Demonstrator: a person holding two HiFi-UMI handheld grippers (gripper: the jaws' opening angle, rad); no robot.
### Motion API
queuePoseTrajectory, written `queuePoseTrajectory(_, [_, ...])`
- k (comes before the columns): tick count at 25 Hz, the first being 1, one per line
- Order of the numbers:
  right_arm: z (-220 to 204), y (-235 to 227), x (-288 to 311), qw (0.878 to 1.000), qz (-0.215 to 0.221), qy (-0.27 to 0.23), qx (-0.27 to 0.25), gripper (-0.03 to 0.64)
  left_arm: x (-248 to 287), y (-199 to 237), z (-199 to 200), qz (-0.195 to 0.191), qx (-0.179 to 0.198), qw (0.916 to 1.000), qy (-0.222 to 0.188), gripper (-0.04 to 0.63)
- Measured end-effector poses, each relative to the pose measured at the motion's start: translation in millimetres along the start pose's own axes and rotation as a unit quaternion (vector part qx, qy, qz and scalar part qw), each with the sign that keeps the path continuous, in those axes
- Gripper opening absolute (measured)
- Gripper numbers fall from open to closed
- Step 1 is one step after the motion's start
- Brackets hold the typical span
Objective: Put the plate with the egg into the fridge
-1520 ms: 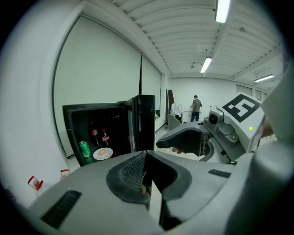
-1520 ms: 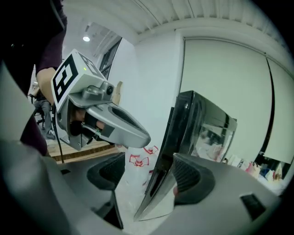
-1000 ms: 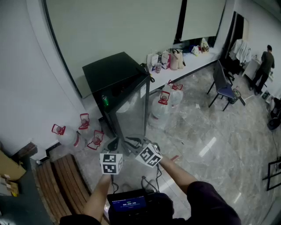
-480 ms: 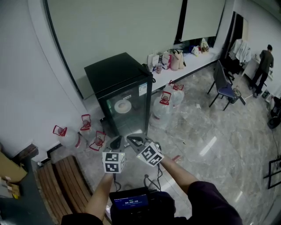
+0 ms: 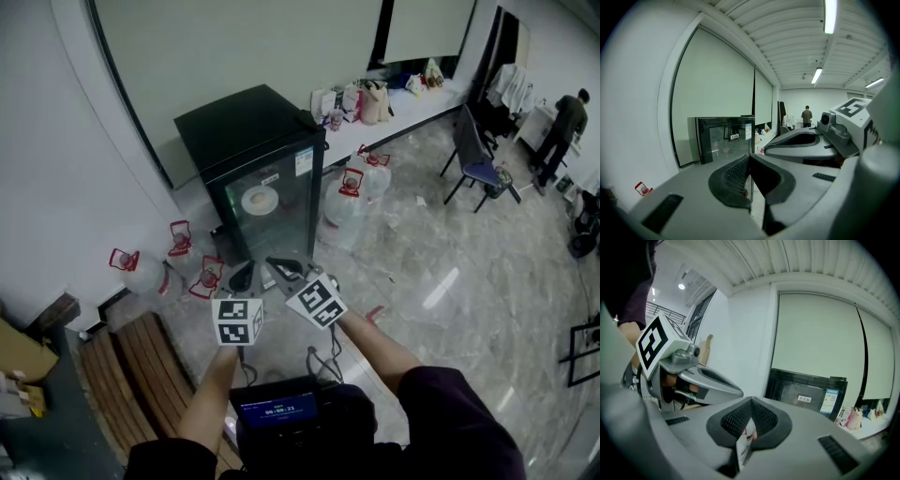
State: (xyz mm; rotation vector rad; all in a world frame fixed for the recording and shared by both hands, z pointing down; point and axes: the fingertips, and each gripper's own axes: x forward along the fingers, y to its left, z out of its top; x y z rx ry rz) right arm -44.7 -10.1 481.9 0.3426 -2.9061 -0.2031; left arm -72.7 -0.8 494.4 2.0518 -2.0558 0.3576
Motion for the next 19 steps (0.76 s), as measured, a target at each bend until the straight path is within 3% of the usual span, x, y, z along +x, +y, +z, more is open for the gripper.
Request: queuePoseTrajectory(19, [27.1,-3.7,21.4,0.999,-0.012,-0.022,0.026,0.008,-0.4,29.7,17.0,0.007,-0.012,0.9997,-0.021,0.011])
